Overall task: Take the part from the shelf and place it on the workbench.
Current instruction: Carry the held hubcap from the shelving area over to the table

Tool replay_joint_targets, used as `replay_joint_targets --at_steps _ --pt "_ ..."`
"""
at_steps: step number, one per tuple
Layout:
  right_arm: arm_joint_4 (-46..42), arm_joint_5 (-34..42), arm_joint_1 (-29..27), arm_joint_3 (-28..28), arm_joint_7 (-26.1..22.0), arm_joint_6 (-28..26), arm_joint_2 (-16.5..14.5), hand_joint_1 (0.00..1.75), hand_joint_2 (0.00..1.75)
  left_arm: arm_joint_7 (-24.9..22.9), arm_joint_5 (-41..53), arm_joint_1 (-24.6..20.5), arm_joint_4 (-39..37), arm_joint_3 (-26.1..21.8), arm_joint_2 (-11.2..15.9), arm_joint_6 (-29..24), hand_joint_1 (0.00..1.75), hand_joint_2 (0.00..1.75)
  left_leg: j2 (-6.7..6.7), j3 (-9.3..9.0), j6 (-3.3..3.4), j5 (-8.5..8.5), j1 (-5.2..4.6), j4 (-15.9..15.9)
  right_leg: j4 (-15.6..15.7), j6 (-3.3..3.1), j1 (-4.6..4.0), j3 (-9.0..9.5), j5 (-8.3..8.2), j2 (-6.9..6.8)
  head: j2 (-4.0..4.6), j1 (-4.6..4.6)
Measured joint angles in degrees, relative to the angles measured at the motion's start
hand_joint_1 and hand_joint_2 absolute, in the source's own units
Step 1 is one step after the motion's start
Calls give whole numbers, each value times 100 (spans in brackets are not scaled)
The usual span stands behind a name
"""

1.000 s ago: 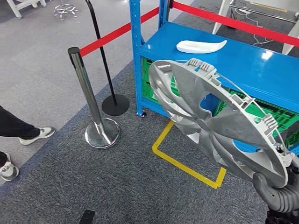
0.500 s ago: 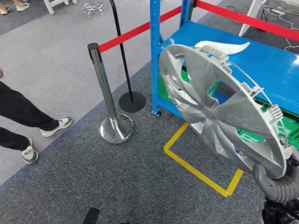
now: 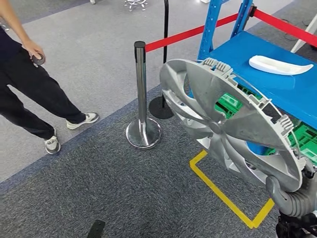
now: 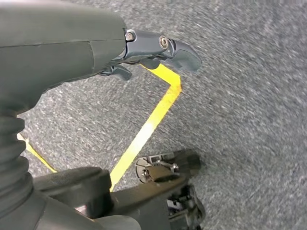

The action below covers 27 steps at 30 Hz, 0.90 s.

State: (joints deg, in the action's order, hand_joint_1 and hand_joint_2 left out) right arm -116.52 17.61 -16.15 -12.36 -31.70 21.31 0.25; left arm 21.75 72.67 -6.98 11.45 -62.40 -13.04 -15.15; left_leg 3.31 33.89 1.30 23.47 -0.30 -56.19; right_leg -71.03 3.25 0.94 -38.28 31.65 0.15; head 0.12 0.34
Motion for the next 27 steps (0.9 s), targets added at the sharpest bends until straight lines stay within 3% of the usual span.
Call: replay_joint_targets --at_steps 1,3,5,6,7,9,11,12,13,14,16,18,20,22,24,26,27 --pt "5 -1 1 1 0 0 -1 175 175 1 0 1 0 0 0 0 0 175 71 -12 -12 7 5 -6 403 4 17 170 -224 71 1 1" --pt "15 0 7 4 -4 0 -1 175 175 0 0 -5 0 0 3 0 0 175 197 4 -64 15 0 -42 1064 3 55 474 -464 295 0 -1" --pt "24 1 10 5 -8 0 -1 175 175 0 0 1 0 0 10 0 0 175 299 57 -134 -9 8 -60 1209 -34 52 553 -462 385 0 -5" --pt "25 2 10 5 -10 0 -2 175 175 0 0 11 0 0 15 0 0 175 347 75 -164 -25 21 -55 1201 -69 48 558 -475 332 0 -7" --pt "25 2 14 5 -9 -1 -3 175 175 0 0 22 0 0 17 0 0 175 326 93 -195 -14 24 -71 1205 -106 44 560 -484 278 0 -9" --pt "25 2 11 5 -8 -2 -5 175 175 0 0 17 0 1 19 0 0 175 104 245 -252 176 11 -367 1226 -185 49 575 -497 152 1 -53" --pt "25 1 4 2 -8 -2 -6 175 175 0 0 0 0 2 19 1 0 175 -177 610 -297 539 10 -1098 1229 -237 30 574 -489 16 1 -96" --pt "25 2 3 1 -9 -2 -7 175 175 0 0 -1 0 2 20 1 0 175 -234 790 -308 674 17 -1459 1228 -247 21 571 -486 -51 1 -95" --pt "26 1 5 1 -10 -2 -7 175 175 0 0 3 0 2 21 1 0 175 -257 896 -312 719 21 -1676 1228 -252 14 570 -483 -115 1 -98" --pt "26 1 5 1 -10 -2 -8 175 175 0 0 7 0 2 22 1 0 175 -266 892 -307 656 23 -1675 1228 -253 9 572 -481 -176 1 -97" --pt "26 1 7 1 -10 -1 -8 175 175 0 0 8 0 2 26 1 0 175 -351 541 -265 305 12 -1045 1228 -247 -1 588 -474 -289 0 -97" --pt "25 1 6 1 -10 0 -8 175 175 1 0 -6 0 2 27 1 0 175 -526 134 -212 71 -31 -301 1221 -212 -32 602 -450 -384 0 -93" --pt "25 1 7 1 -10 -1 -9 175 175 1 0 -8 0 2 28 1 0 175 -562 26 -172 56 -66 -57 1234 -157 -52 616 -434 -469 -1 -88" --pt "25 0 13 2 -9 -1 -11 175 175 0 0 12 0 2 32 1 0 175 -455 26 -114 28 -58 -18 1247 -95 -40 637 -416 -504 -1 -87" --pt "25 1 12 5 -9 0 -13 175 175 -1 0 15 0 2 34 0 0 175 -361 0 -49 0 -28 28 1002 -45 -27 534 -252 -313 0 -65" --pt "27 1 7 9 -10 0 -14 175 175 0 0 2 0 2 31 0 0 175 -271 -12 -13 -1 -11 35 284 -19 -22 192 106 -79 0 -30" --pt "31 1 4 10 -10 0 -14 175 175 0 0 -1 0 2 29 1 0 175 -221 -14 -6 3 -11 34 -106 -8 -23 -1 260 -37 0 -18"
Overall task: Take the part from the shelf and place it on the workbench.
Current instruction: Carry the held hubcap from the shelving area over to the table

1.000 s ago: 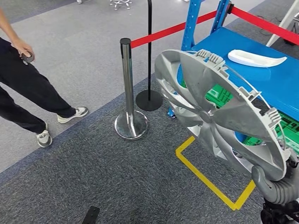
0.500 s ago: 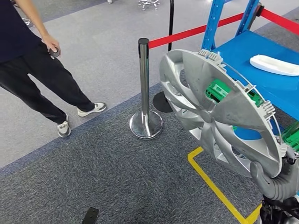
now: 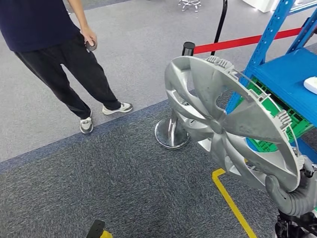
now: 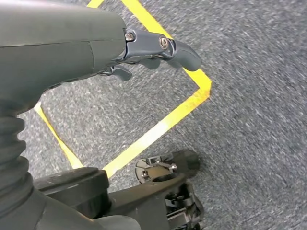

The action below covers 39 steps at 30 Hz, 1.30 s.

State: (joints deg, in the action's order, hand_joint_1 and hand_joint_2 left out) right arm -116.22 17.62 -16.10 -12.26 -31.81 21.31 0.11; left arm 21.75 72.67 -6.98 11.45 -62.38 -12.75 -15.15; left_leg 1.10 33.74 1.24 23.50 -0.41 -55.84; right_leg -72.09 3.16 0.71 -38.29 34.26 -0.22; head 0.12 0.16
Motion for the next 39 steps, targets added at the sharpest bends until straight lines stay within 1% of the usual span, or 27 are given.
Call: replay_joint_targets --at_steps 1,2,3,4,6,8,10,12,14,16,17,18,20,21,23,25,27,29,30,31,32,33,34,36,37,38,39 --pt "3 0 -2 1 0 0 -1 175 175 0 0 3 0 0 -1 0 0 175 51 -5 2 2 1 -1 -245 10 1 -131 58 14 -1 3" --pt "7 -1 -5 3 0 0 -1 175 175 0 0 6 0 0 -1 0 0 175 112 -12 1 4 5 -4 -268 20 7 -160 -5 17 -1 4" --pt "9 -10 -2 3 -3 4 -1 175 175 -4 6 8 0 1 0 3 0 175 182 -22 -7 6 14 -9 -45 29 20 -66 -179 28 0 3" --pt "15 -39 18 4 -13 15 0 175 175 -21 21 7 0 4 1 13 0 175 253 -31 -25 14 25 -22 357 47 47 118 -411 91 0 5" --pt "62 -136 132 15 -37 38 1 175 175 -74 60 -4 0 21 21 54 0 175 374 -7 -91 27 26 -76 1076 76 107 478 -680 363 0 10" --pt "136 -218 273 34 -53 43 1 175 175 -113 89 -6 0 39 45 92 0 175 468 58 -168 7 29 -110 1271 36 118 579 -682 505 -1 15" --pt "195 -255 357 52 -57 35 1 175 175 -121 103 7 0 46 58 105 0 175 548 99 -229 -18 54 -105 1274 -55 102 576 -700 376 -1 17" --pt "232 -270 405 64 -61 27 1 175 175 -123 105 10 0 53 63 107 0 175 376 214 -278 113 47 -311 1297 -142 100 601 -710 233 -1 -13" --pt "253 -273 421 68 -68 23 2 175 175 -123 108 -1 0 70 61 107 0 175 81 557 -313 453 35 -992 1308 -201 80 615 -703 82 -1 -49" --pt "280 -273 420 70 -73 22 2 175 175 -128 111 3 0 84 62 108 0 175 -28 918 -323 689 39 -1692 1308 -224 54 618 -690 -71 -1 -56" --pt "294 -273 419 74 -73 22 2 175 175 -132 111 12 0 87 63 110 0 175 -42 974 -315 662 38 -1791 1308 -229 45 622 -684 -138 -1 -56" --pt "304 -273 419 79 -72 22 2 175 175 -137 112 20 0 91 65 113 0 175 -55 896 -298 524 34 -1632 1308 -230 38 632 -676 -199 -1 -56" --pt "313 -273 420 94 -72 22 2 175 175 -144 113 23 0 103 72 117 0 175 -202 484 -242 154 -1 -860 1307 -213 19 663 -650 -307 -1 -56" --pt "314 -273 420 102 -73 21 2 175 175 -145 114 17 0 113 74 118 0 175 -290 287 -211 36 -25 -491 1300 -192 5 675 -629 -354 0 -56" --pt "319 -273 421 116 -75 20 2 175 175 -147 115 11 0 131 80 118 0 175 -377 122 -164 -12 -69 -150 1305 -144 -19 692 -601 -440 0 -48" --pt "329 -273 425 131 -76 17 1 175 175 -150 115 27 0 139 92 118 0 175 -273 127 -109 -22 -66 -103 1328 -91 -11 703 -583 -504 -1 -42" --pt "338 -274 430 144 -76 10 0 175 175 -156 116 36 0 141 102 119 0 175 -171 108 -46 -45 -36 -59 1161 -42 5 623 -460 -342 0 -28" --pt "346 -277 430 150 -81 2 -1 175 175 -159 119 23 0 143 103 127 0 175 -70 92 -8 -52 -14 -44 503 -13 9 296 -150 -79 0 8" --pt "354 -277 424 155 -83 -2 -1 175 175 -160 118 20 0 144 103 138 0 175 -13 89 3 -49 -12 -45 88 -3 8 75 1 -17 -1 18" --pt "362 -278 416 158 -85 -4 -1 175 175 -160 115 22 0 144 104 152 0 175 48 84 8 -46 -12 -47 -230 6 7 -112 79 8 -1 26" --pt "372 -280 406 162 -84 -7 -1 175 175 -162 111 28 0 144 106 166 0 175 111 77 10 -43 -9 -49 -345 14 8 -208 45 13 -1 26" --pt "381 -281 397 164 -84 -10 -1 175 175 -163 109 33 0 144 108 178 0 175 179 65 6 -40 -3 -51 -216 19 16 -183 -107 18 0 25" --pt "386 -283 393 165 -83 -12 -1 175 175 -165 107 36 0 144 109 185 0 175 250 51 -5 -33 8 -58 128 28 31 -44 -338 49 0 27" --pt "393 -283 392 168 -85 -12 -1 175 175 -167 107 35 0 144 115 190 0 175 388 51 -56 -7 18 -100 909 53 83 318 -682 256 0 28" --pt "397 -281 392 170 -87 -13 -1 175 175 -168 107 36 0 144 119 190 0 175 445 69 -89 -3 19 -123 1147 47 98 439 -748 345 -1 27" --pt "402 -283 391 172 -88 -13 -1 175 175 -169 107 44 0 144 123 190 0 175 495 92 -126 -11 21 -135 1233 24 98 487 -744 400 0 26" --pt "405 -285 388 173 -88 -14 -1 175 175 -171 107 57 0 144 127 190 0 175 543 114 -161 -27 30 -138 1244 -19 83 498 -744 378 0 25"
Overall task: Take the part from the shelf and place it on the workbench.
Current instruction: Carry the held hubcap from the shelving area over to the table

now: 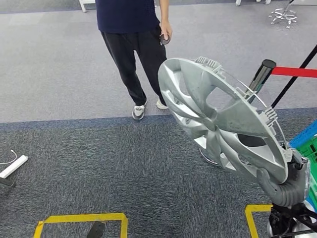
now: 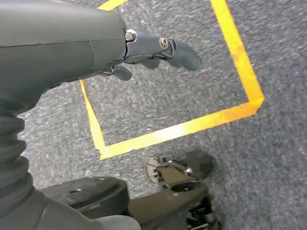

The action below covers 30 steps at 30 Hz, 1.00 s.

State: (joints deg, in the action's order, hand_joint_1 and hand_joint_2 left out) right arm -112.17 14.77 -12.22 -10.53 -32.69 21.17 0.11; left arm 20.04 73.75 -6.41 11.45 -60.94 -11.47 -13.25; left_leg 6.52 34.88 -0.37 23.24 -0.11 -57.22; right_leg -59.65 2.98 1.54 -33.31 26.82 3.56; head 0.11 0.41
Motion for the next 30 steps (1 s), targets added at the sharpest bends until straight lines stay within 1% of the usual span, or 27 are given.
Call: replay_joint_targets --at_steps 1,2,3,4,5,7,8,9,10,12,13,14,16,17,18,19,20,21,22,23,24,25,26,27,28,29,30 --pt "2 -2 0 1 2 -1 0 175 175 -1 0 18 0 0 4 0 0 175 17 14 -30 -11 13 8 1 -44 -8 -3 -16 -57 0 0" --pt "2 -5 2 1 4 -1 0 175 175 -2 0 35 0 0 5 0 0 175 -50 37 -58 12 14 -22 9 -89 -14 0 -30 -106 0 -8" --pt "1 -4 4 1 4 -2 0 175 175 -2 0 40 0 0 7 0 0 175 -173 97 -82 93 10 -139 23 -133 -18 6 -41 -162 -1 -26" --pt "1 -3 5 1 2 -3 0 175 175 -2 0 37 0 0 7 0 0 175 -328 219 -102 243 4 -389 36 -170 -21 12 -46 -224 -1 -43" --pt "1 -2 3 0 1 -4 0 175 175 -2 0 30 0 1 4 1 0 175 -476 398 -120 434 -3 -760 38 -195 -34 13 -43 -286 -1 -62" --pt "2 0 -3 -1 0 -5 0 175 175 -3 0 25 0 2 2 2 0 175 -577 773 -137 744 2 -1530 38 -219 -55 11 -34 -423 -1 -68" --pt "2 -1 -4 -1 1 -5 0 175 175 -3 0 30 0 2 1 2 0 175 -584 854 -133 763 2 -1696 38 -224 -64 11 -30 -487 -1 -69" --pt "2 -1 -4 -1 1 -5 0 175 175 -3 0 35 0 1 2 2 0 175 -589 814 -120 672 -1 -1625 38 -226 -71 14 -27 -546 -1 -69" --pt "2 -2 -4 1 1 -4 0 175 175 -3 0 38 0 1 3 2 0 175 -618 654 -97 503 -9 -1333 38 -225 -78 20 -24 -603 -1 -68" --pt "2 -1 -4 2 1 -2 0 175 175 -2 0 28 0 1 4 2 0 175 -825 192 -32 187 -57 -507 30 -204 -101 37 -6 -704 -1 -69" --pt "2 -1 -6 1 1 -2 0 175 175 -2 0 19 0 2 4 2 0 175 -917 31 1 108 -83 -207 29 -183 -115 44 4 -751 -1 -64" --pt "2 0 -7 1 2 -2 0 175 175 -2 1 13 0 2 5 1 0 175 -972 -47 28 86 -105 -46 32 -160 -127 50 12 -796 -1 -64" --pt "2 1 -4 2 3 -4 0 175 175 -4 1 18 0 2 10 -2 0 175 -879 -55 83 77 -115 19 61 -102 -132 77 22 -895 -1 -58" --pt "2 0 1 4 8 -5 1 175 175 -8 2 27 0 1 13 -3 0 175 -822 -71 112 62 -105 46 47 -70 -123 82 46 -878 -1 -58" --pt "2 0 8 6 14 -5 1 175 175 -12 1 28 0 1 14 -4 0 175 -765 -91 145 46 -90 72 -40 -41 -114 54 115 -797 -1 -47" --pt "3 0 14 8 20 -5 2 175 175 -15 1 21 0 1 13 -4 0 175 -709 -115 175 31 -72 97 -250 -17 -107 -35 239 -673 -1 -31" --pt "4 -1 19 9 27 -5 2 175 175 -17 0 12 0 1 9 -3 0 175 -657 -121 195 26 -62 102 -575 -3 -98 -188 399 -527 -1 -9" --pt "7 -1 21 12 37 -6 2 175 175 -17 -3 2 0 2 6 2 0 175 -598 -121 207 26 -58 101 -971 7 -96 -383 569 -434 -1 7" --pt "13 0 22 15 49 -9 2 175 175 -17 -18 -1 0 2 3 12 0 175 -534 -122 212 26 -59 100 -1318 17 -96 -567 681 -390 -1 17" --pt "20 -1 23 19 65 -13 2 175 175 -17 -39 1 0 1 0 24 0 175 -468 -124 213 27 -58 97 -1499 26 -95 -680 693 -374 -1 19" --pt "27 -2 23 22 81 -16 3 175 175 -17 -64 3 0 0 0 37 0 175 -398 -128 211 28 -55 93 -1463 32 -91 -690 595 -368 0 20" --pt "33 -1 23 25 95 -19 4 175 175 -17 -87 5 0 -1 -1 49 0 175 -327 -134 205 31 -48 85 -1199 36 -81 -583 404 -350 0 19" --pt "35 0 26 28 103 -20 6 175 175 -17 -97 6 0 -2 -2 59 0 175 -257 -138 189 40 -38 70 -788 48 -59 -398 192 -279 1 21" --pt "38 2 31 34 112 -21 8 175 175 -17 -97 4 0 -2 4 67 0 175 -191 -129 163 50 -37 44 -406 63 -35 -214 54 -157 1 24" --pt "42 8 37 39 118 -23 9 175 175 -17 -86 5 0 -1 9 75 0 175 -135 -111 133 54 -38 20 -133 62 -16 -71 -26 -60 1 25" --pt "46 14 41 45 123 -29 9 175 175 -17 -73 9 0 -1 16 83 0 175 -86 -86 99 50 -39 5 7 49 -8 3 -40 14 0 26" --pt "50 19 42 51 129 -34 9 175 175 -17 -60 18 0 0 24 88 0 175 -43 -60 66 36 -37 4 18 19 -16 17 -23 24 0 25"
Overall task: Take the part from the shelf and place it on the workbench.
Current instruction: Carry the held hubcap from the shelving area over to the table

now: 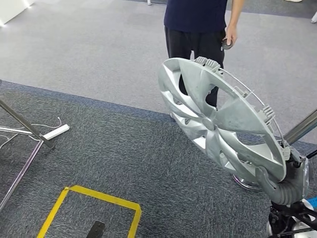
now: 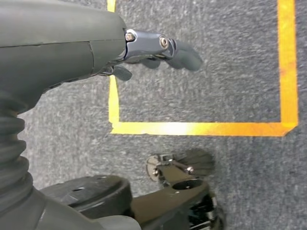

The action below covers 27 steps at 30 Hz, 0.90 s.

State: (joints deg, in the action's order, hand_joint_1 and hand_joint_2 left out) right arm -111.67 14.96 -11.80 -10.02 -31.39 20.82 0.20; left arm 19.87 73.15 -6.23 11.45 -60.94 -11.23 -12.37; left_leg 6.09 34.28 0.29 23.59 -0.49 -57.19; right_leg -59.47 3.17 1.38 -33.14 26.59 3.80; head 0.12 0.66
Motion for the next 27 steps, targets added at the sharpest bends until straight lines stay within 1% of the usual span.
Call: replay_joint_targets --at_steps 1,2,3,4,5,6,7,8,9,10,11,12,13,14,15,16,17,18,19,20,21,22,23,24,25,26,27 --pt "1 5 -1 6 4 -7 0 175 175 0 12 14 0 0 3 4 0 175 41 18 -29 -15 9 8 -1 -46 -6 0 -14 -57 -1 -3" --pt "2 8 0 13 7 -13 1 175 175 0 24 28 0 0 6 6 0 175 14 33 -57 -5 12 -2 8 -87 -11 0 -24 -107 -1 -7" --pt "2 13 2 21 7 -18 1 175 175 0 36 35 0 1 7 6 0 175 -76 73 -85 53 9 -78 20 -132 -12 6 -33 -163 0 -24" --pt "2 21 4 27 3 -23 1 175 175 0 49 34 0 2 8 6 0 175 -204 161 -108 171 3 -262 32 -171 -12 11 -38 -223 0 -40" --pt "1 31 5 33 -2 -26 1 175 175 0 59 30 0 3 6 6 0 175 -361 311 -128 347 -1 -580 36 -200 -20 13 -36 -287 0 -57" --pt "1 42 1 37 -7 -27 1 175 175 0 66 24 0 4 5 6 0 175 -461 509 -144 541 1 -986 36 -220 -29 13 -30 -354 0 -71" --pt "1 49 -2 38 -10 -28 1 175 175 0 71 24 0 6 5 7 0 175 -509 699 -155 690 6 -1369 36 -229 -38 13 -25 -425 1 -70" --pt "2 53 -6 39 -12 -28 2 175 175 1 75 28 0 7 5 11 0 175 -530 827 -160 750 11 -1622 36 -235 -44 14 -19 -493 0 -70" --pt "2 55 -10 41 -13 -27 2 175 175 3 79 35 0 9 6 17 0 175 -538 849 -160 697 14 -1659 36 -239 -48 18 -14 -556 1 -70" --pt "3 58 -12 46 -14 -25 2 175 175 8 84 39 0 11 9 26 0 175 -555 751 -152 544 15 -1462 35 -238 -51 25 -8 -614 0 -70" --pt "3 63 -13 53 -16 -20 2 175 175 15 88 39 0 14 13 34 0 175 -623 557 -134 341 10 -1094 35 -232 -53 38 0 -668 0 -71" --pt "3 68 -15 59 -21 -15 1 175 175 22 90 35 0 19 16 40 0 175 -760 340 -118 181 -7 -683 32 -217 -66 50 13 -717 0 -72" --pt "3 74 -19 63 -28 -10 2 175 175 30 92 25 0 24 19 43 0 175 -874 163 -92 76 -24 -341 28 -194 -83 59 29 -761 -1 -73" --pt "3 79 -23 66 -35 -8 2 175 175 36 92 18 0 28 21 43 0 175 -963 58 -68 34 -41 -124 27 -169 -101 66 42 -805 -1 -69" --pt "3 82 -27 66 -41 -8 2 175 175 44 92 15 0 31 23 41 0 175 -985 30 -44 46 -60 -41 32 -144 -116 73 51 -854 0 -67" --pt "2 85 -29 67 -45 -8 2 175 175 54 91 17 0 32 26 39 0 175 -921 35 -9 42 -64 -18 45 -114 -119 89 57 -908 0 -67" --pt "2 86 -27 69 -46 -8 1 175 175 66 88 28 0 33 30 35 0 175 -863 30 23 30 -56 4 44 -82 -110 98 72 -915 0 -64" --pt "1 86 -27 73 -48 -8 1 175 175 77 84 34 0 33 34 32 0 175 -803 17 61 19 -43 23 -15 -52 -99 83 123 -849 0 -59" --pt "1 88 -28 76 -50 -8 1 175 175 84 79 32 0 34 38 29 0 175 -746 2 96 7 -25 42 -180 -26 -90 16 224 -734 -1 -43" --pt "1 88 -29 79 -53 -8 1 175 175 89 76 27 0 34 39 28 0 175 -689 -9 122 1 -9 51 -468 -10 -81 -121 374 -589 -1 -21" --pt "1 89 -33 81 -56 -8 2 175 175 91 74 19 0 36 39 29 0 175 -628 -11 141 3 -5 50 -860 -3 -81 -312 554 -478 -1 -1" --pt "4 88 -37 84 -58 -8 2 175 175 93 72 16 0 36 37 33 0 175 -565 -12 151 4 -4 50 -1246 3 -81 -514 702 -425 0 11" --pt "8 87 -42 86 -58 -8 2 175 175 95 71 21 0 36 36 37 0 175 -495 -14 155 6 -5 49 -1511 7 -82 -666 770 -403 0 15" --pt "12 86 -47 88 -57 -8 2 175 175 96 69 28 0 36 36 41 0 175 -426 -19 157 8 -4 47 -1581 9 -81 -726 730 -396 0 16" --pt "15 86 -49 89 -57 -8 2 175 175 96 67 33 0 36 36 44 0 175 -353 -29 154 8 1 45 -1404 7 -75 -663 575 -387 0 15" --pt "16 85 -49 89 -57 -10 2 175 175 96 65 36 0 35 35 46 0 175 -280 -42 143 11 7 41 -1041 9 -63 -502 351 -346 -1 16" --pt "16 85 -46 89 -57 -16 2 175 175 96 63 36 0 35 35 47 0 175 -211 -50 121 16 9 34 -634 17 -45 -310 169 -244 0 16"
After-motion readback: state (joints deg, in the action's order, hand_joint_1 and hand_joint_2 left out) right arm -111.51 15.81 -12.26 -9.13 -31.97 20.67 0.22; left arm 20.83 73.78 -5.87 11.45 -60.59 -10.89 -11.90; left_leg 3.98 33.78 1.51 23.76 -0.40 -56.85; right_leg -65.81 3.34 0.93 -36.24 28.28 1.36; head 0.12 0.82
